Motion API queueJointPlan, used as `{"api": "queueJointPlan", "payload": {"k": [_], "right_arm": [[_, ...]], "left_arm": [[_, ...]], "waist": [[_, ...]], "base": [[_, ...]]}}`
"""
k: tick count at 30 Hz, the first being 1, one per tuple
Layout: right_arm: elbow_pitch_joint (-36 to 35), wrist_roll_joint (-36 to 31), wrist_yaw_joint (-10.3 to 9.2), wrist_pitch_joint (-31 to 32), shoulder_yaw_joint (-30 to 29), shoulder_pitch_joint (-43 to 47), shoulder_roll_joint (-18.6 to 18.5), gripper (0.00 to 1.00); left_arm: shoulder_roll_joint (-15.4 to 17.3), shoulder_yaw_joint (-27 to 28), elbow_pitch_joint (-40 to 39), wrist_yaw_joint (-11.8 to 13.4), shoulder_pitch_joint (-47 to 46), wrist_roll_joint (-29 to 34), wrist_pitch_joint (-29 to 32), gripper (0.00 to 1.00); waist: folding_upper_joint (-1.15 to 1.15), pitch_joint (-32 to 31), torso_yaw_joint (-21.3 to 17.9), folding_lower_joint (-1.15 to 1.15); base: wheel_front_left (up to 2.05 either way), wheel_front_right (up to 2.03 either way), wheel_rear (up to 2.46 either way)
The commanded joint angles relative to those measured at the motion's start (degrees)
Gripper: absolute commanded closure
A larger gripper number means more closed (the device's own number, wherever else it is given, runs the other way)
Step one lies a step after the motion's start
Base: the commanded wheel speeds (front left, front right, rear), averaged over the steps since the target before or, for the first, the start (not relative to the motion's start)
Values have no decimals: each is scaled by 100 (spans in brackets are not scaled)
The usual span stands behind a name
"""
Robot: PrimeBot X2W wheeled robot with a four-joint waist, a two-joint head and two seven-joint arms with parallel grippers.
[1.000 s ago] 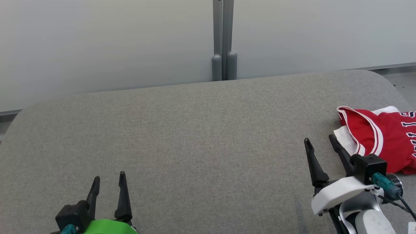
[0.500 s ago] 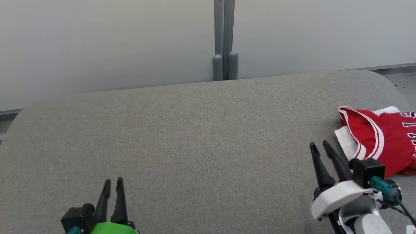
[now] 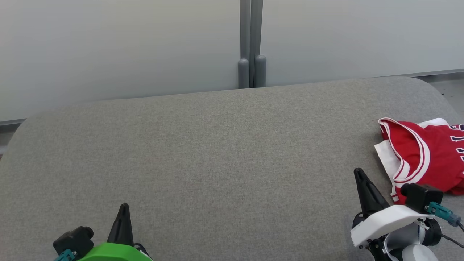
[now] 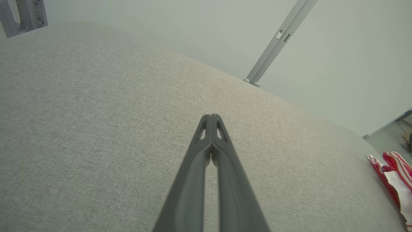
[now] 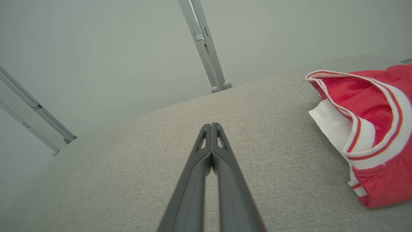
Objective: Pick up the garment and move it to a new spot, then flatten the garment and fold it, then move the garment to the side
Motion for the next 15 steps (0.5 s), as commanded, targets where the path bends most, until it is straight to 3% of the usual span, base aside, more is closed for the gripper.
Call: {"api": "queueJointPlan", "payload": {"k": [1,15], "right_arm": [[-51,246,0,22,-32,-180,-28,100],[101,1584,0,149,-118,-270,-42,100]], "left_arm": [[4,127,-46,-71,-164,-165,44,100],[-216,620,75,-466,-280,-1048,356,100]], "waist": [[3,4,2,0],[5,48,20,0]], "base": [[0,0,0],[0,0,0]]}}
